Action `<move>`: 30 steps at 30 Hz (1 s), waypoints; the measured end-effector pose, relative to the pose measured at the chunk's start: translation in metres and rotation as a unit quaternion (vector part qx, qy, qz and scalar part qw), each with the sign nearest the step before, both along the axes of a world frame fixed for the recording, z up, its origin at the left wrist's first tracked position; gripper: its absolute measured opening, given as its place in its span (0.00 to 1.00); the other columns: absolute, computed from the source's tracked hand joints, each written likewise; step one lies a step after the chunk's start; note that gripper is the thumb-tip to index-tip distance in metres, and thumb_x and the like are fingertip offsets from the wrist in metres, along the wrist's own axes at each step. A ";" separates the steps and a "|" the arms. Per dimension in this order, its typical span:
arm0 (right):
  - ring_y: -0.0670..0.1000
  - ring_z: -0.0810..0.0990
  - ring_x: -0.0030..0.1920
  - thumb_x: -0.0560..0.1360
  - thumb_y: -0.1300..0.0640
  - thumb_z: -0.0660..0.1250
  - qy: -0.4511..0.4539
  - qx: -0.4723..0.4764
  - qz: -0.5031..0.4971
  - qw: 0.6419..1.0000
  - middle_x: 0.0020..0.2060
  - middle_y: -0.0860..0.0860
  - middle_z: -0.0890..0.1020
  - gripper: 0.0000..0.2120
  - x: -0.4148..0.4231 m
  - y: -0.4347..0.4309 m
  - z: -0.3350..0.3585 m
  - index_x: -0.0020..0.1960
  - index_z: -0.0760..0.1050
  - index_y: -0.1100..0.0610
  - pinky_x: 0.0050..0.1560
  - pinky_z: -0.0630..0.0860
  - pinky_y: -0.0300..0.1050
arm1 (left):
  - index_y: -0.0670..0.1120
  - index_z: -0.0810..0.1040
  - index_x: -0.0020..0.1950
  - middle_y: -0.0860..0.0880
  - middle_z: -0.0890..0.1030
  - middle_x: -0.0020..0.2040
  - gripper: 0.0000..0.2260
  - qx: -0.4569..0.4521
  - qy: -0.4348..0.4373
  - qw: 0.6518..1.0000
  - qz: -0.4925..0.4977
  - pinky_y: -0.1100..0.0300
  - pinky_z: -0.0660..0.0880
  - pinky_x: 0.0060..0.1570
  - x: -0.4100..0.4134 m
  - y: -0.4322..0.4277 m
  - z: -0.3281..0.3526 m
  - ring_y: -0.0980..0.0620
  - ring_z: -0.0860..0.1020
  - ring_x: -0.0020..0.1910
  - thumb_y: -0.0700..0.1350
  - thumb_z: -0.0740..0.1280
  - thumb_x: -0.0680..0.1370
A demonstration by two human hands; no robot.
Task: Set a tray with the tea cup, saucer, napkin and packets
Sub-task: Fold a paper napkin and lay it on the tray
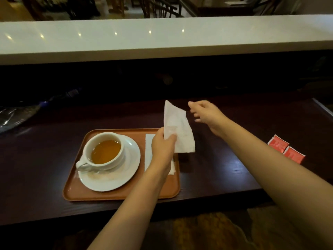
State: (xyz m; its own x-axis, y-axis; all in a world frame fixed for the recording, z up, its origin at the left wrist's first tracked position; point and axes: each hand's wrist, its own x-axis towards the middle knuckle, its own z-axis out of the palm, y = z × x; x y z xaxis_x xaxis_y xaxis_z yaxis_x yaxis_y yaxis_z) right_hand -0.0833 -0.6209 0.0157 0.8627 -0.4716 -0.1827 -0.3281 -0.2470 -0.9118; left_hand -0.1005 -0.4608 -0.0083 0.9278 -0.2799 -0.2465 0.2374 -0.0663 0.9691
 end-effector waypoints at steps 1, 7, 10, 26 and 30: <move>0.52 0.75 0.54 0.74 0.43 0.62 0.032 -0.003 -0.005 0.999 0.53 0.52 0.76 0.22 -0.001 0.004 -0.004 0.60 0.71 0.57 0.55 0.75 0.48 | 0.47 0.72 0.61 0.50 0.78 0.53 0.13 -0.021 0.025 0.999 -0.007 0.59 0.77 0.47 0.002 0.011 0.004 0.52 0.77 0.52 0.41 0.62 0.76; 0.50 0.83 0.43 0.73 0.56 0.67 0.027 0.230 0.048 0.972 0.45 0.54 0.83 0.06 -0.005 0.047 -0.017 0.49 0.78 0.56 0.38 0.79 0.41 | 0.49 0.69 0.63 0.48 0.77 0.57 0.15 0.008 0.100 0.993 -0.062 0.55 0.77 0.50 0.009 0.062 0.007 0.49 0.76 0.54 0.44 0.64 0.76; 0.50 0.80 0.46 0.71 0.63 0.68 0.025 0.109 0.010 0.994 0.49 0.55 0.80 0.09 0.002 0.065 -0.026 0.51 0.75 0.57 0.41 0.79 0.42 | 0.49 0.67 0.64 0.47 0.75 0.62 0.17 0.088 0.085 0.991 -0.048 0.55 0.76 0.52 0.009 0.071 -0.001 0.49 0.75 0.57 0.46 0.63 0.76; 0.59 0.73 0.59 0.73 0.58 0.65 0.061 -0.285 -0.011 0.956 0.58 0.58 0.76 0.17 0.014 0.085 -0.069 0.61 0.70 0.57 0.54 0.73 0.51 | 0.47 0.64 0.69 0.45 0.72 0.67 0.22 0.297 -0.171 0.937 -0.066 0.51 0.70 0.64 -0.011 0.083 -0.024 0.46 0.71 0.64 0.42 0.62 0.75; 0.59 0.67 0.63 0.73 0.52 0.66 0.068 -0.266 -0.024 0.961 0.61 0.58 0.72 0.21 -0.006 0.059 -0.068 0.64 0.68 0.57 0.60 0.70 0.53 | 0.50 0.66 0.68 0.49 0.71 0.69 0.20 0.305 -0.258 0.914 -0.064 0.56 0.64 0.65 -0.015 0.071 -0.022 0.49 0.67 0.67 0.42 0.61 0.76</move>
State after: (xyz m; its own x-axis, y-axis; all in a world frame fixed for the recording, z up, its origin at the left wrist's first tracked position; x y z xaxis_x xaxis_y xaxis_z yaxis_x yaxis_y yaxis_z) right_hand -0.0892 -0.5619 -0.0526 0.8227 -0.5683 -0.0129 -0.4575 -0.6484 -0.6085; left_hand -0.1156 -0.3901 -0.0302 0.9337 -0.3513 0.0692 -0.2895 -0.6271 0.7231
